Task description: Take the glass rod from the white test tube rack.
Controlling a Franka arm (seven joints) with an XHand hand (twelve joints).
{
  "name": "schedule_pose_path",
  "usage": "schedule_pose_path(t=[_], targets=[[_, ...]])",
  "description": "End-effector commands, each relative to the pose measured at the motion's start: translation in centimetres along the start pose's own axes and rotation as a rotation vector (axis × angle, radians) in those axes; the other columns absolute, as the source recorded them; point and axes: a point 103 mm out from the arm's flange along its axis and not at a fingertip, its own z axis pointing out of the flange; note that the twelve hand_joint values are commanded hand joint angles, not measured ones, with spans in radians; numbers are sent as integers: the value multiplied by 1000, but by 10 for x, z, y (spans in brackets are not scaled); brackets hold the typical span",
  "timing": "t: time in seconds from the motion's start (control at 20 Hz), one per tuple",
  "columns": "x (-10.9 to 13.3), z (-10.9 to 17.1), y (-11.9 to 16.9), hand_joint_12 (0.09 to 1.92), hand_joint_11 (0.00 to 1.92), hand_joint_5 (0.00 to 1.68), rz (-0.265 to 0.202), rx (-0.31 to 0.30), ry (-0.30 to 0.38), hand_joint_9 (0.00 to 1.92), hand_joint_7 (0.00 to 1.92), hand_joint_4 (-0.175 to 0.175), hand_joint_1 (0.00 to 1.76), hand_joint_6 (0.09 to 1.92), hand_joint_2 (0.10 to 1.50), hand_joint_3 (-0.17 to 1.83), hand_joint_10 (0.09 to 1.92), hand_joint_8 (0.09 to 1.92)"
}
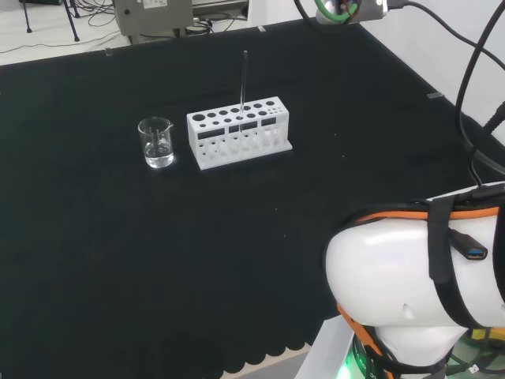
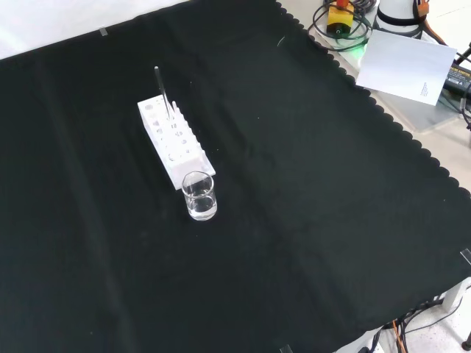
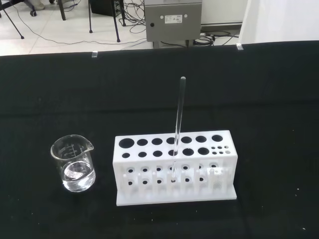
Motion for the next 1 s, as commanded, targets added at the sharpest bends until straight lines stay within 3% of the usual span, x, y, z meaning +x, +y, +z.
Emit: schedule_pose_path(t=[0.05, 0.2, 0.7, 0.85, 1.0], targets=[[-1, 0, 1, 282, 0, 0, -1, -10, -8, 0, 0, -112, 492, 87, 825, 517, 87, 87], [-1, 0, 1, 205, 0, 0, -2, -10, -4, 0, 0, -112, 480, 87, 908, 358, 87, 87], [-3, 3, 1, 203, 0, 0, -19, -14, -4, 15, 0, -112, 475, 87, 933, 310, 87, 87], [-1, 6, 2, 351, 0, 0, -35, -20, -15, 71, 12, -113, 473, 87, 953, 270, 87, 87], [1, 11, 6, 679, 0, 0, -33, -6, -28, 134, 58, -116, 476, 87, 966, 240, 133, 87]])
